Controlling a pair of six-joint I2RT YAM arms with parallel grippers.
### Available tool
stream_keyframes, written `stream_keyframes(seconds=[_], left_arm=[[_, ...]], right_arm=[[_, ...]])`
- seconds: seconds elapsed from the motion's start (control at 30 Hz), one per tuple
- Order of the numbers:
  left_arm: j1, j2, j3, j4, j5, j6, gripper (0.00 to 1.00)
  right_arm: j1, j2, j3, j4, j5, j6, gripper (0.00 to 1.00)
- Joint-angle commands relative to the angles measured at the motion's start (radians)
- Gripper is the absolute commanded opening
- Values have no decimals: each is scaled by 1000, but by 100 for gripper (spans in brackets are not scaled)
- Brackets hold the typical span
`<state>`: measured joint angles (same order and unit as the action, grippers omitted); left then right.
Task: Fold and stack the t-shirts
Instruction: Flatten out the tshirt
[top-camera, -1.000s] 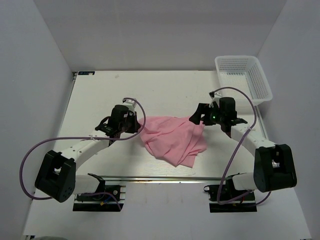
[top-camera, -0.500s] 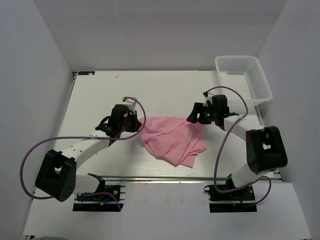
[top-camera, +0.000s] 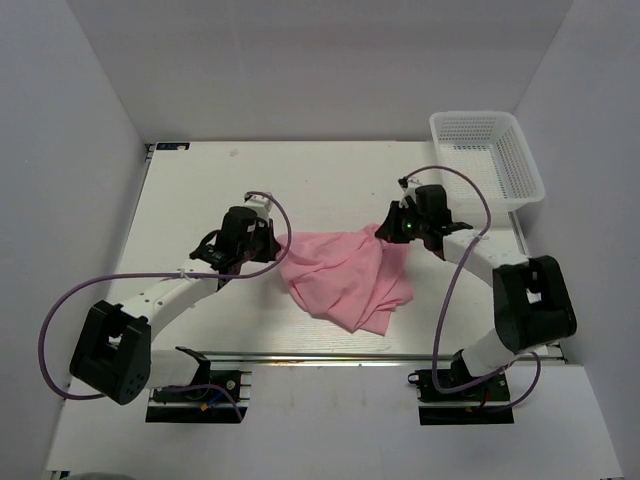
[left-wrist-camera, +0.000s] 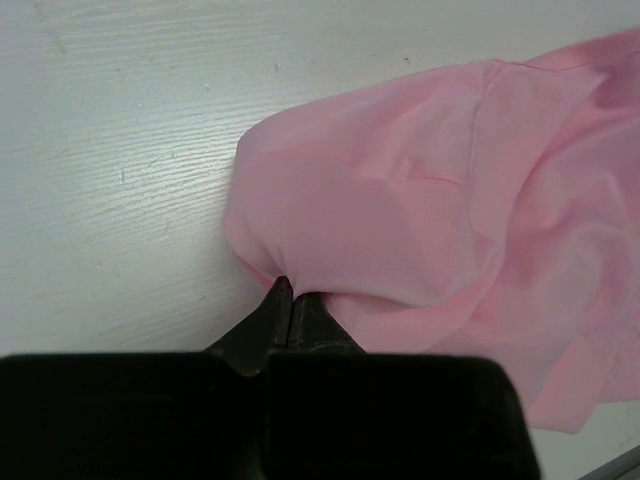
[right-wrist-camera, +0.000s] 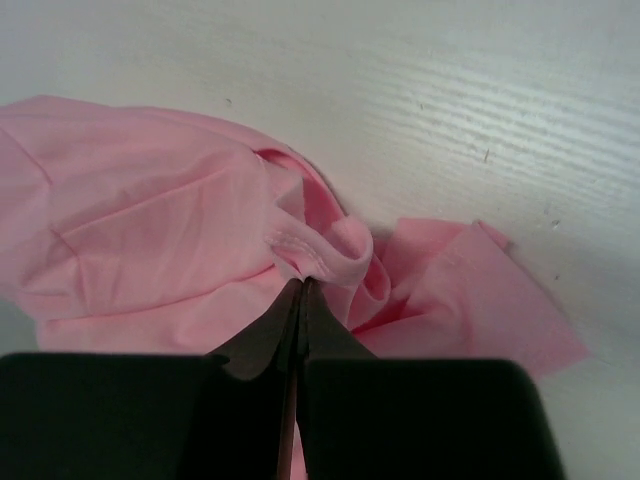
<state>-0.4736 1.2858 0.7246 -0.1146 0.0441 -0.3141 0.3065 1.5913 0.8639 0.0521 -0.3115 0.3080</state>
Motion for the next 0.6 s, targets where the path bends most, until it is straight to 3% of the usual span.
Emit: stream_keyframes(seconds=[0.0,0.1,0.4,0.57], left_arm=[[3,-71,71,-10,-26,20,0],[3,-130,126,-20,-50,38,0],[3,-327,357,-56,-136,99,0],[-7,-372,513,-56,-73,164,0]], right_arm=[[6,-154,9,104,40,0,0],[6,-301,3,135,63,-10,0],[2,-565,258,39,230,-168,0],[2,-652,389,-38,249,-242,0]])
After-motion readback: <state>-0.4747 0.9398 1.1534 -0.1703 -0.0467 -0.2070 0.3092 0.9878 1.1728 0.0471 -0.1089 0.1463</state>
